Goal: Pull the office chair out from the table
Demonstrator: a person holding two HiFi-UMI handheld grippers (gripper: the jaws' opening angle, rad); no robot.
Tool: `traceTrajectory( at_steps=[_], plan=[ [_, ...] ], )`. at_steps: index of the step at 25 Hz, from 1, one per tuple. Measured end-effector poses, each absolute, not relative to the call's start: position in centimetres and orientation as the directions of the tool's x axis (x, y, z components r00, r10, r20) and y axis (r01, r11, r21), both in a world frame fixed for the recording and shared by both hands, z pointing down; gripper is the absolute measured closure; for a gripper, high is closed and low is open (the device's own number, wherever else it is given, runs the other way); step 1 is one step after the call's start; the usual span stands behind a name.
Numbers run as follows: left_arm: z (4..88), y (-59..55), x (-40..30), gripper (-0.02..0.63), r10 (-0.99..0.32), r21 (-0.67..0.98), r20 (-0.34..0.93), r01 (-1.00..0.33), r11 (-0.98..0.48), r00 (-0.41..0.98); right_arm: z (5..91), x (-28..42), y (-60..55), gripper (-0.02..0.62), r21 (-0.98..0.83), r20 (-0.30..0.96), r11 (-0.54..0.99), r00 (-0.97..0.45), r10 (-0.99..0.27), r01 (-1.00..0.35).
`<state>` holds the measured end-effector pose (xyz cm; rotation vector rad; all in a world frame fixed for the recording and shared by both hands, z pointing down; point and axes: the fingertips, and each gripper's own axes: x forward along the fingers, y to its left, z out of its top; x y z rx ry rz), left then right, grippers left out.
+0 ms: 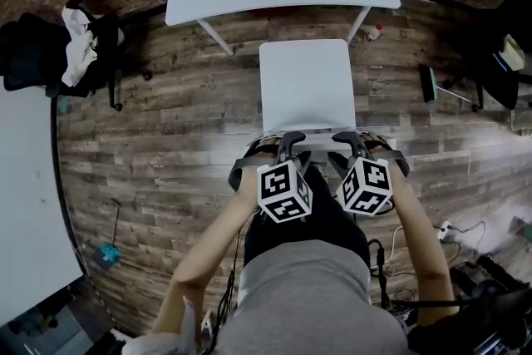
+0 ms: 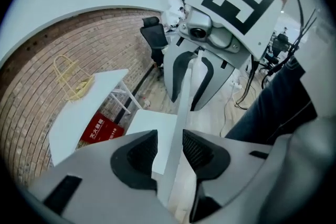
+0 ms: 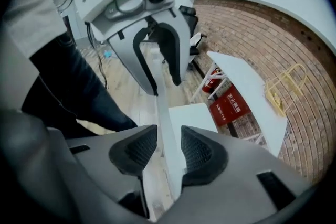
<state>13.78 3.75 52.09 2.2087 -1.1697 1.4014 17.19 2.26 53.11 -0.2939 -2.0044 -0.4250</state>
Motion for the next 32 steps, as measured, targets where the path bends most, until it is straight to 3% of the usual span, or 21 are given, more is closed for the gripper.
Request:
traceTrajectory(
  at_steps=[6, 8, 13, 24, 32],
  plan=[
    [46.6, 2.3, 11.5, 0.453, -0.641, -0.117, 0.732, -0.884, -0.452, 0.232, 46.2, 13.9, 0.6, 0.520, 0.101, 0.713, 0.989, -0.701, 0.004, 0.108],
    [45.0, 1.1, 10.2, 0.475, -0.692, -0.102, 0.691, -0.920, -0.379, 0.208, 44.2, 12.9, -0.7, 0.561, 0.085, 0.655, 0.996, -0.754, -0.049, 0.009],
    [40.6, -1.7, 8.0, 0.549, -0.812, -0.135, 0.574, -0.965, -0.224, 0.109, 40.2, 10.9, -2.9, 0.575, 0.097, 0.535, 0.985, -0.827, -0.171, -0.141],
    [32.9, -4.2, 5.4, 0.588, -0.936, -0.033, 0.345, -0.997, 0.064, -0.071, 33.1, 9.4, -6.6, 0.580, -0.099, 0.295, 0.903, -0.879, -0.374, -0.418],
    [32.4, -3.2, 3.5, 0.591, -0.922, -0.018, 0.320, -0.975, 0.222, -0.216, 30.8, 10.5, -7.4, 0.581, -0.102, 0.219, 0.821, -0.818, -0.533, -0.562]
  ],
)
